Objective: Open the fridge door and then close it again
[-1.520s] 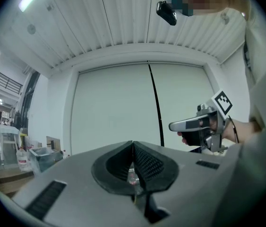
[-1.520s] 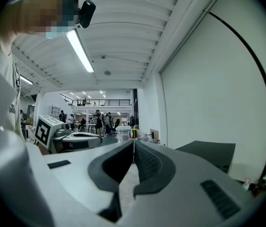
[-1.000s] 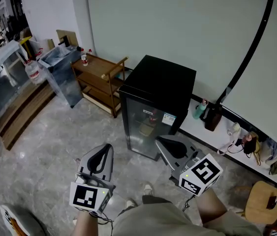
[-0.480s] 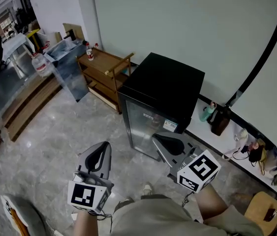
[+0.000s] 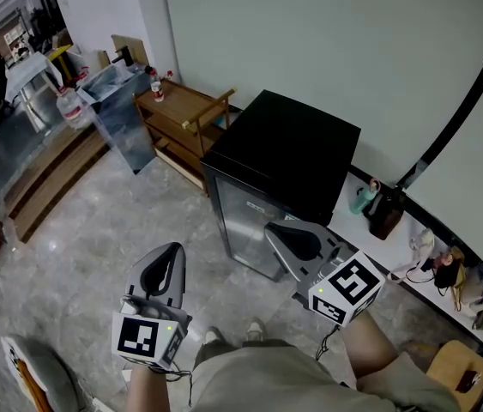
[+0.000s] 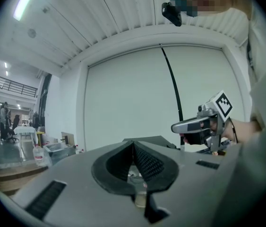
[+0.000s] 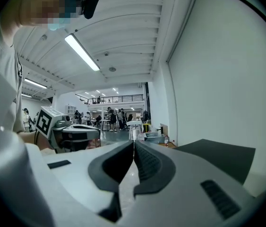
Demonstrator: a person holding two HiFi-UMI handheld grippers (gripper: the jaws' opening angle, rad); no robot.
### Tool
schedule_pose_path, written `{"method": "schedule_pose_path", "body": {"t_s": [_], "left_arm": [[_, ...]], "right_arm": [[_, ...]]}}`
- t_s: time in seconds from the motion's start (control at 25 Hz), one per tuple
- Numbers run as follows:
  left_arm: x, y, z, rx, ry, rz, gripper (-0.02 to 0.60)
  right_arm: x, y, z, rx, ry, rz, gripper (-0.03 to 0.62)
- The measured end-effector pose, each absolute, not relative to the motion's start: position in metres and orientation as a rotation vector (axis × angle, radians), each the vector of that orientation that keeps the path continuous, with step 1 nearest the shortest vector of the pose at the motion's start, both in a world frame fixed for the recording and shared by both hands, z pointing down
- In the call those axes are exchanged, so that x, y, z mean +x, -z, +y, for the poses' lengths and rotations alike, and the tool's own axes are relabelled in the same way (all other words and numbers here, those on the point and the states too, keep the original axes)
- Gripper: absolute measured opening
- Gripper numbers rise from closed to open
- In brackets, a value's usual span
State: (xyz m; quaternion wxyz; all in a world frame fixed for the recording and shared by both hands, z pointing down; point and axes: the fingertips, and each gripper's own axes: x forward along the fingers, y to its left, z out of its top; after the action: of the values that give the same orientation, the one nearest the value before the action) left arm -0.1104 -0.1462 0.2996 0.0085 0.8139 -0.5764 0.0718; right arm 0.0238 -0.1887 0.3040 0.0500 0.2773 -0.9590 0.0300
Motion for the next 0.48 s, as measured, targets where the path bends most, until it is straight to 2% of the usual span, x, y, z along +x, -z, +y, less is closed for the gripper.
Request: {"method": "schedule_pose_path", "body": {"t_s": [0.32, 0.44, 0.48], "left_arm": [[-0.125, -0.301, -0.163, 2.54, -0.232, -1.797, 0.008], [-0.133, -0.303, -0.17, 2.548, -0.231, -1.785, 0.008], [-0.135, -0.302, -0.172, 2.547, -0.232, -1.785, 0.008]], "right_arm": [[0.008, -0.3, -0.221, 0.852, -0.002, -2.873, 0.005], [-0.001, -0.295, -0.237, 0.859, 0.05, -2.843, 0.133], [-0.005, -0.294, -0.242, 0.858, 0.071, -2.833, 0.152]]}}
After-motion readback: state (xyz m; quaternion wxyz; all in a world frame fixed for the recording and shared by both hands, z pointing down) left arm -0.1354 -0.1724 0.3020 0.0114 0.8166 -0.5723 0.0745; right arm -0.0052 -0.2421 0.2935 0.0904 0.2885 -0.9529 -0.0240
